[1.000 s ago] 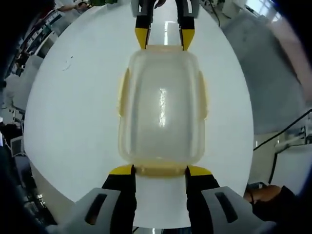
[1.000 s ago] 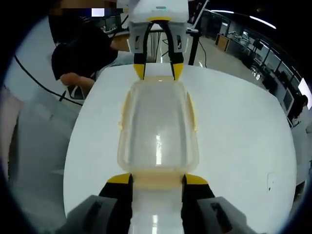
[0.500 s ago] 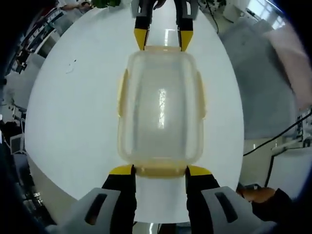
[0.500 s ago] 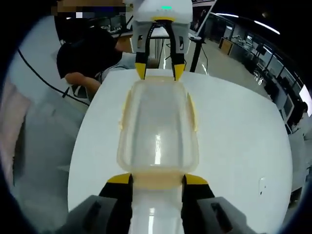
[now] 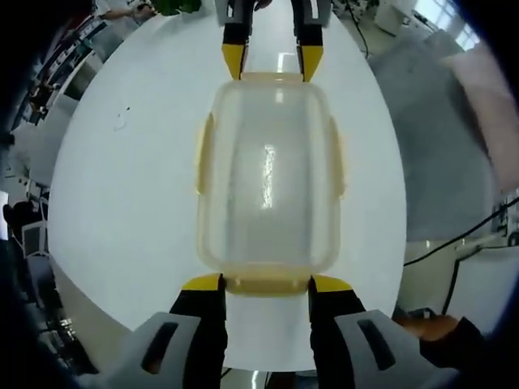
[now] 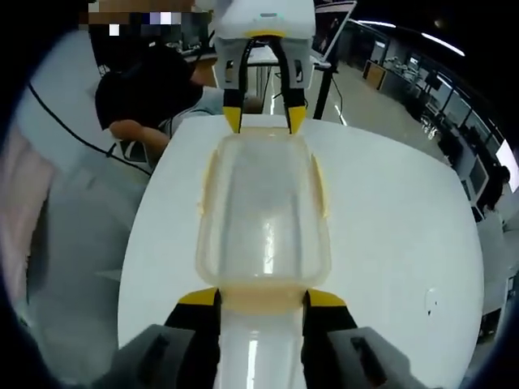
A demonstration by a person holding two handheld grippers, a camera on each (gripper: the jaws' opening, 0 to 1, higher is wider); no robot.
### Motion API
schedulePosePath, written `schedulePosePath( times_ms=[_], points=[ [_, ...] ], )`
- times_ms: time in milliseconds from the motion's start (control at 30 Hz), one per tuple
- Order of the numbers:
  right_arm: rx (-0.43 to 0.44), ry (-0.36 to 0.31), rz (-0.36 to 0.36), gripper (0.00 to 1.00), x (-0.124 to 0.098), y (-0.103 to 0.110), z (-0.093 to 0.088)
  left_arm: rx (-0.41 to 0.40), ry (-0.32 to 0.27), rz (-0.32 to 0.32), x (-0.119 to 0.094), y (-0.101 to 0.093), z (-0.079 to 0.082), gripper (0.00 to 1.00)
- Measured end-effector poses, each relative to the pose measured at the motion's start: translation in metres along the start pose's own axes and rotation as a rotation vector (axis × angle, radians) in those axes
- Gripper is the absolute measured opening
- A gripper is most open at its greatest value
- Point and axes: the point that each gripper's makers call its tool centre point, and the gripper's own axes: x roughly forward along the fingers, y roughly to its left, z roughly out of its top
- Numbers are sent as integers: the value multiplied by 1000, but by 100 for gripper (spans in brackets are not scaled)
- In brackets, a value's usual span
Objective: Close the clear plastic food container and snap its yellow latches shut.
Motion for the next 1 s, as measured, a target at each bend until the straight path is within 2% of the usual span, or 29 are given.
schedulePosePath(
  times_ms=[367,633,1000],
  points=[
    [1,37,-10,36,-15,2,-25,5,-32,-5,1,-1,29,37],
    [19,50,-22,36,-24,4,-43,37,-33,-5,2,-1,51,37],
    [59,79,-40,36,-38,8,-79,61,-57,-19,12,-2,88,37]
  ],
)
